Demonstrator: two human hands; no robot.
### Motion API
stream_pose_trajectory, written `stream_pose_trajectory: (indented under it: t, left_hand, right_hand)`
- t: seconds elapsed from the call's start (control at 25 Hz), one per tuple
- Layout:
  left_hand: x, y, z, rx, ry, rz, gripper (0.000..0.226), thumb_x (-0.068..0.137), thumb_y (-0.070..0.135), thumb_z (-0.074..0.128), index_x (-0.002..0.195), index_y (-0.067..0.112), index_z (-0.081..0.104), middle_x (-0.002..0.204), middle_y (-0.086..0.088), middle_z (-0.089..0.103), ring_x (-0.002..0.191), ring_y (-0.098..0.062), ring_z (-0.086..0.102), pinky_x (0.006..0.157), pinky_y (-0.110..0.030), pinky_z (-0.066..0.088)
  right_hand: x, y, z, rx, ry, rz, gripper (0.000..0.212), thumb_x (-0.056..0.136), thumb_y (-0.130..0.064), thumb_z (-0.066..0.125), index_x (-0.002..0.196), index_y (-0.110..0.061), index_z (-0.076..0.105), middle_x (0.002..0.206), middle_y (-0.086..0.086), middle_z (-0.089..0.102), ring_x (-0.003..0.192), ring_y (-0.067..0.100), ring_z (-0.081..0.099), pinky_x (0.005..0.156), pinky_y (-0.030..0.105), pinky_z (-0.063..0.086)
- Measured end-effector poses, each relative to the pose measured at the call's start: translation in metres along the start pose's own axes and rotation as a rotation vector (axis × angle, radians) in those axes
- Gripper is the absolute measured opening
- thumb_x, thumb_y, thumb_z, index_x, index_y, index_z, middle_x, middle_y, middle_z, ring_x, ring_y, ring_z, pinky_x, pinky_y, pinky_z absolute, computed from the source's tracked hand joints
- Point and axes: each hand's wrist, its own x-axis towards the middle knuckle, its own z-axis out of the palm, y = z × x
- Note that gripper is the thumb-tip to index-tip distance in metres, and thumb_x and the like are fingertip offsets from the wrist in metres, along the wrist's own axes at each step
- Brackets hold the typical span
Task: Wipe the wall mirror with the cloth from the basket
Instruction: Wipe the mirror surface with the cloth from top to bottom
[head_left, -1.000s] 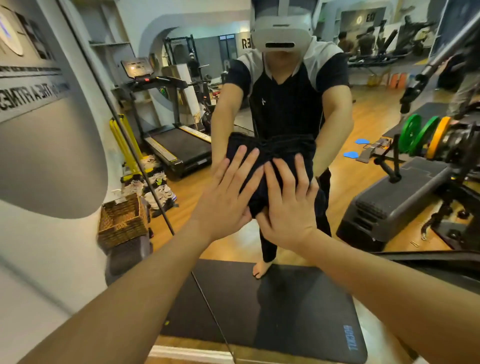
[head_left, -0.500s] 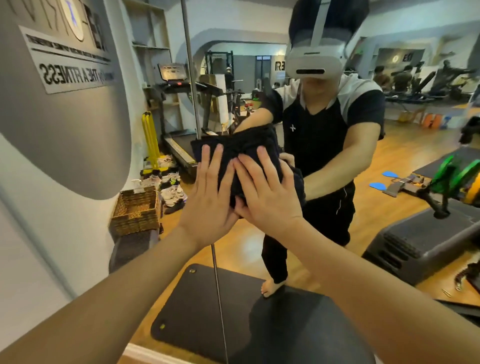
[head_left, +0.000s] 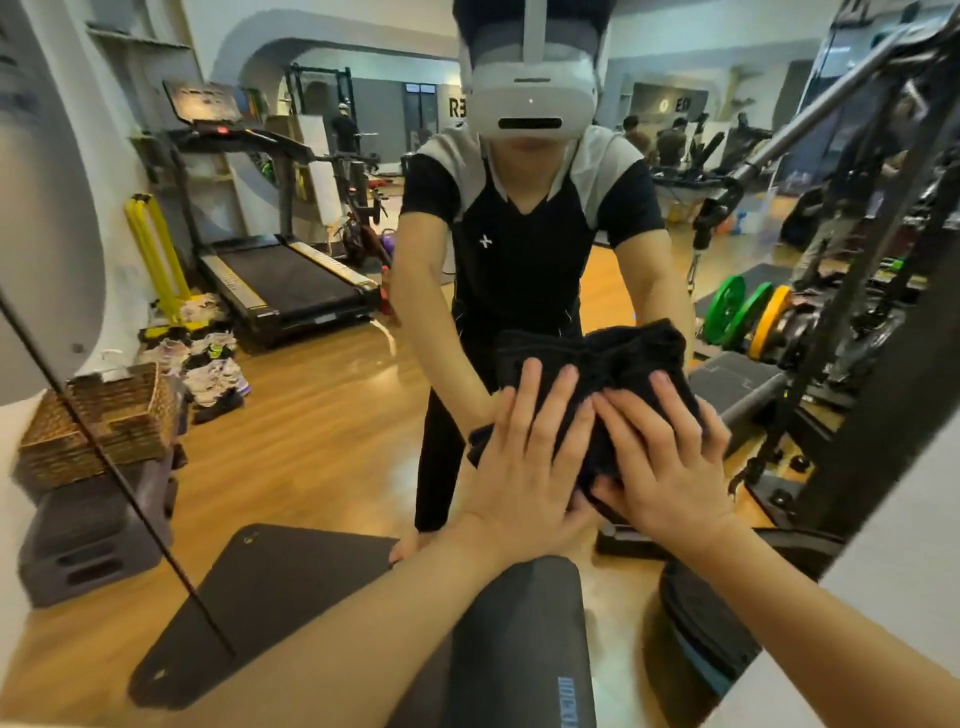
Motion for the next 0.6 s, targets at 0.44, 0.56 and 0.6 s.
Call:
stream_pose_trajectory:
  t: [0.44, 0.56, 0.6]
  left_hand:
    - [0.092, 0.193, 0.101, 0.042, -0.075, 0.029, 0.072, 0.097, 0.033, 0.044, 0.158, 0.001, 0.023, 0.168, -0.025, 0.012, 0.156, -0.048, 0.002, 0.128, -0.058, 0.006]
    - [0.149, 0.215, 0.099, 0.078, -0.008, 0.124, 0.058, 0.102, 0.024, 0.039, 0.156, 0.001, 0.035, 0.166, -0.024, 0.023, 0.155, -0.047, 0.014, 0.127, -0.055, 0.011]
    - [0.17, 0.214, 0.09, 0.091, 0.014, 0.148, 0.057, 0.103, 0.02, 0.035, 0.156, 0.001, 0.034, 0.166, -0.024, 0.023, 0.155, -0.046, 0.015, 0.127, -0.054, 0.01]
  right_hand:
    - [-0.122, 0.183, -0.064, -0.155, -0.137, 0.092, 0.063, 0.098, -0.032, 0.063, 0.151, -0.005, 0.043, 0.154, 0.015, 0.041, 0.15, 0.039, 0.03, 0.112, 0.052, 0.027]
    - [-0.111, 0.221, -0.079, -0.119, -0.166, 0.248, 0.059, 0.106, -0.031, 0.052, 0.153, 0.0, 0.036, 0.157, 0.022, 0.034, 0.151, 0.044, 0.026, 0.114, 0.053, 0.027]
    - [-0.097, 0.228, -0.081, -0.076, -0.158, 0.317, 0.059, 0.108, -0.033, 0.048, 0.154, 0.002, 0.034, 0.157, 0.024, 0.034, 0.151, 0.045, 0.025, 0.116, 0.053, 0.026]
